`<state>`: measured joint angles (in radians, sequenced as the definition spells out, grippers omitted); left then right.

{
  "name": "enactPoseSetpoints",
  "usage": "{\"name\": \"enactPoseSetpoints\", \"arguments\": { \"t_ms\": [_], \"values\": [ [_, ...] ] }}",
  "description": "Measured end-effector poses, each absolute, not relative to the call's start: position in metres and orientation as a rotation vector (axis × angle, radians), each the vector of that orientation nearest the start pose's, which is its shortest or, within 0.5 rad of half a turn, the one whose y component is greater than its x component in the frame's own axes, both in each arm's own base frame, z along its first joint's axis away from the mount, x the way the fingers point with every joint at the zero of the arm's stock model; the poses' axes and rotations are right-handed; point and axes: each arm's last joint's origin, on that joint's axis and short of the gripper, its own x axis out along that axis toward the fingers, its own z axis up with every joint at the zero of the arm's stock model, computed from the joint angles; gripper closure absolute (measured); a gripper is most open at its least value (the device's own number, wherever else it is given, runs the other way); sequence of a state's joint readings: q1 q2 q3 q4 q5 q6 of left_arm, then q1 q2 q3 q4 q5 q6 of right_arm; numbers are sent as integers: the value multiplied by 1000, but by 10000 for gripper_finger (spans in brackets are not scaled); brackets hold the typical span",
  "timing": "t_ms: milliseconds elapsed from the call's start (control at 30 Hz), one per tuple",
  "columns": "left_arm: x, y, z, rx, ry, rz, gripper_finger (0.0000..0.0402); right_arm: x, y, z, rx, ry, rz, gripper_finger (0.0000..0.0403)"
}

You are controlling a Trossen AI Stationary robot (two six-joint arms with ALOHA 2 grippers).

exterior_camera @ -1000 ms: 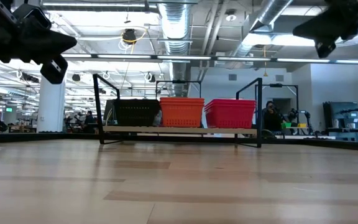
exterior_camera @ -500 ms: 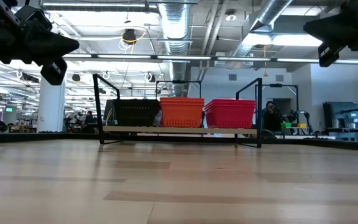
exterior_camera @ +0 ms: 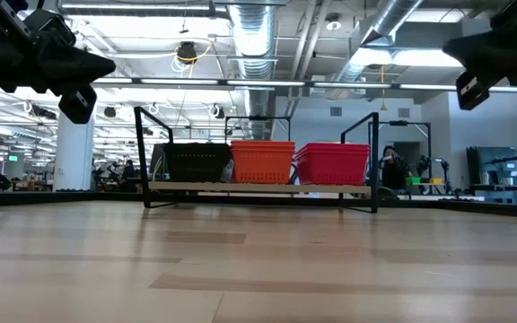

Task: Stack baskets on shelf by color
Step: Return to Home Position

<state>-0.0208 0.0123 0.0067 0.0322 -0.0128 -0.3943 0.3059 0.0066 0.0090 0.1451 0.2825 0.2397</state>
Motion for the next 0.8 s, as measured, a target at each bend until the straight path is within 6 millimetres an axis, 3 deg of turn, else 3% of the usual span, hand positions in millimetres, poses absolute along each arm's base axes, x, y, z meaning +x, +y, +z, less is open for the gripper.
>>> {"name": "enactPoseSetpoints", "arguments": {
  "t_ms": [333, 800],
  "values": [
    [98, -2, 169, -380, -40, -16, 402, 92, 22, 185, 193, -189, 51, 360],
    [98, -1, 168, -322, -33, 11, 402, 95, 12, 179, 118, -143, -89, 360]
  ]
}}
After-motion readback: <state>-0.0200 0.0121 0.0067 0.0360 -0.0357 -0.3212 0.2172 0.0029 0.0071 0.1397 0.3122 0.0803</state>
